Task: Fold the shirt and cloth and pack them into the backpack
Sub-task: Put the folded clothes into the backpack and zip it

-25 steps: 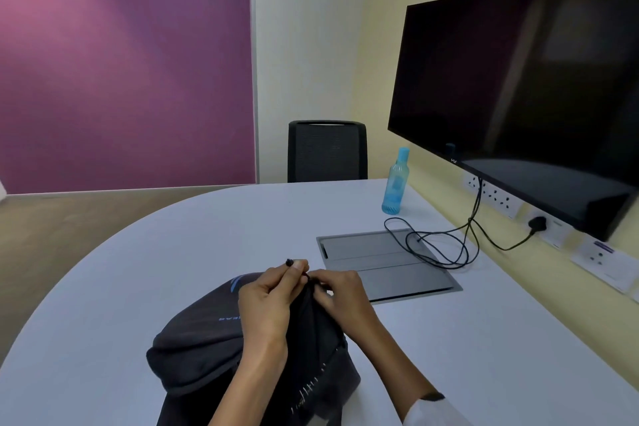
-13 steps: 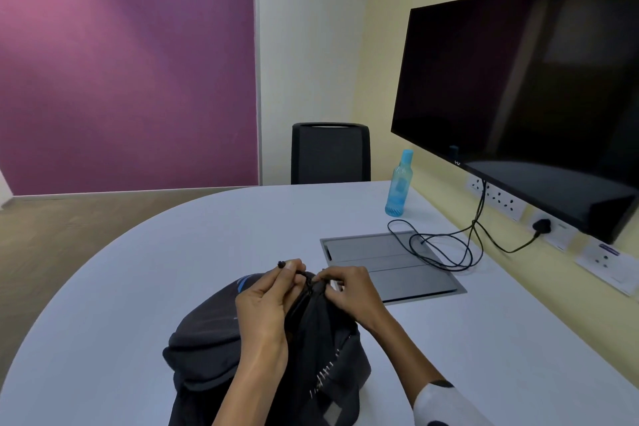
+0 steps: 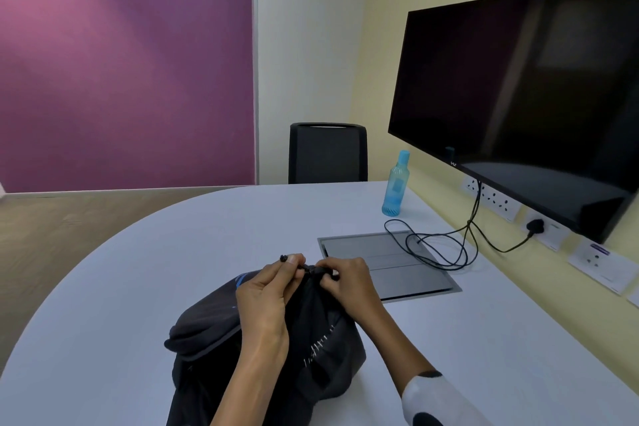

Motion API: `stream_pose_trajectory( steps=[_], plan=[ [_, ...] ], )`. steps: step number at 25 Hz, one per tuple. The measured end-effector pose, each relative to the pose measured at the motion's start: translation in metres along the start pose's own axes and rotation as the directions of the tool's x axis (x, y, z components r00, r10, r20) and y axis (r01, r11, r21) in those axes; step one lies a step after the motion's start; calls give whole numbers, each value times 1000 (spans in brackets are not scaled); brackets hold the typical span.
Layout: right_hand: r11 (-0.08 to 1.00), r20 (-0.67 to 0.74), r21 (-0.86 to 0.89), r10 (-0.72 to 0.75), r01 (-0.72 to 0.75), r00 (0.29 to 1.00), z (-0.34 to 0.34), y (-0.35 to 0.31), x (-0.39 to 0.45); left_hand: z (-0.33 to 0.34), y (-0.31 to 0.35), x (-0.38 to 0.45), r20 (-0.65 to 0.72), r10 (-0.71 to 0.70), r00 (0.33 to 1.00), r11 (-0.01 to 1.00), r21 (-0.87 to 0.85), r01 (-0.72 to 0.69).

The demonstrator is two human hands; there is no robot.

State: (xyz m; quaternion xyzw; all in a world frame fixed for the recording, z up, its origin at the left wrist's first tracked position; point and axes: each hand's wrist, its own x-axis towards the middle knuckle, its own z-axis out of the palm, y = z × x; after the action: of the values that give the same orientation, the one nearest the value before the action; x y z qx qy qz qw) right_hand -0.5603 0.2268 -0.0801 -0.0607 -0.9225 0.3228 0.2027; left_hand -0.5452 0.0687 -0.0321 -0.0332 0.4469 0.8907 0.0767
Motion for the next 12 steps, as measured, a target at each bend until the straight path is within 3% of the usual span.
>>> stream_pose_trajectory(
  steps=[9, 12],
  plan=[
    [981, -23, -164, 99, -101, 995, -2, 13, 26, -10, 10, -7, -25, 10, 1000, 999, -44, -11],
    [982, 51, -155, 114, -105, 992, -4, 9, 28, -14, 14, -4, -39, -9, 999, 996, -91, 6]
  ],
)
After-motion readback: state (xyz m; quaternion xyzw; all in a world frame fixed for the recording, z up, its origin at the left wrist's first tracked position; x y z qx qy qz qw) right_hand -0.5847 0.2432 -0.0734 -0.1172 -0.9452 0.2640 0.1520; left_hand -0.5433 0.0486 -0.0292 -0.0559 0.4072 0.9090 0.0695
